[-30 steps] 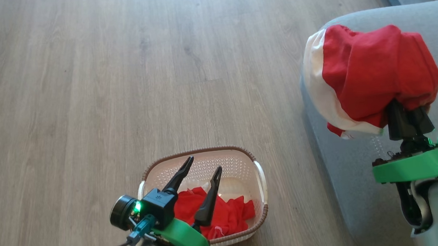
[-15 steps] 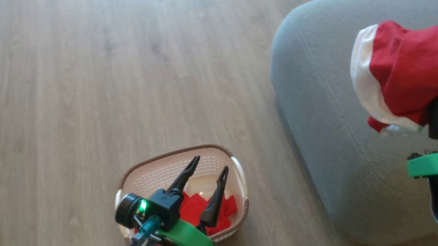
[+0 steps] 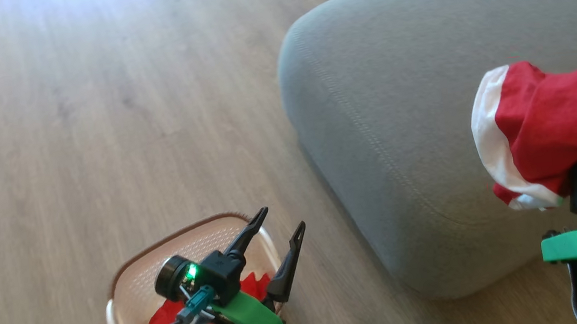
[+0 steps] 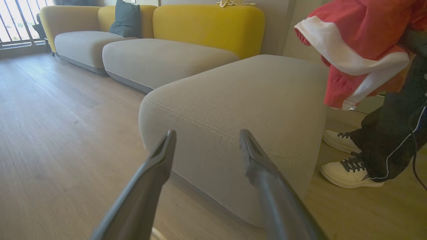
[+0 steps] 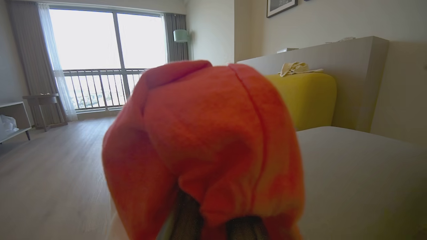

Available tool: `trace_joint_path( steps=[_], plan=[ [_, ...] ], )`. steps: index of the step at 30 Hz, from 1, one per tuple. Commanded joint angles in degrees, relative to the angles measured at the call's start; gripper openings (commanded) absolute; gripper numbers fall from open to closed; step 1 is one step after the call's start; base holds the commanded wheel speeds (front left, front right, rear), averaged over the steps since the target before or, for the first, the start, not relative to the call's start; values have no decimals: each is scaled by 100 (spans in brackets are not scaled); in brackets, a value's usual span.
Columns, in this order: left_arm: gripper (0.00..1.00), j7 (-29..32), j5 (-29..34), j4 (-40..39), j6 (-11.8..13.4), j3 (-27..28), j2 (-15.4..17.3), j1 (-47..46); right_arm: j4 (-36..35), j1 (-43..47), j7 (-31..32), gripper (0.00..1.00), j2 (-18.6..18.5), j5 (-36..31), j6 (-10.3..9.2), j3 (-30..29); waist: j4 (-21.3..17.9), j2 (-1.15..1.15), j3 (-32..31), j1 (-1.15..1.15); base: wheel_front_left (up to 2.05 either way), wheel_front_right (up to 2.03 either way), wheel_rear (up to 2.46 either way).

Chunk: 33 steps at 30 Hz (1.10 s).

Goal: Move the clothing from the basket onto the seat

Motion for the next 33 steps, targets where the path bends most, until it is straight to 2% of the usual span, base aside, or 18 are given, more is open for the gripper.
trace_joint_path(
  steps=[1, 9, 13, 17, 23, 31, 33],
  plan=[
    [100, -29, -22, -187, -7, 162, 22, -88, -236, -87, -54, 0, -33, -23, -1, 112, -194, 0, -54, -1, 0, 0, 0],
    [100, -29, -70, -213, -7, 102, 22, -106, -250, 13, -54, 0, -23, 2, -1, 37, -393, 0, -50, -1, 0, 0, 0],
    [100, -29, -95, -191, -7, 40, 22, -82, -180, 17, -54, 0, -64, -41, -1, -64, -338, 0, -52, -1, 0, 0, 0],
    [100, -29, -55, -181, -7, 24, 22, -90, 144, -173, -54, 0, -257, -19, -1, -147, -239, 0, 20, -1, 0, 0, 0],
    [100, -29, 170, -139, -7, -5, 85, -216, 813, -867, -54, 0, -674, 103, -1, -196, -15, 0, 452, -1, 0, 0, 0],
    [100, -29, 213, -255, -7, 14, 472, -444, 1891, -2213, -54, 0, -1218, 363, -1, -313, 244, 0, 1144, -1, 0, 0, 0],
    [100, -29, 213, -316, -7, 55, 651, -576, 2361, -2861, -54, 0, -1464, 275, -1, -104, 349, 0, 1478, -1, 0, 0, 0]
  ],
)
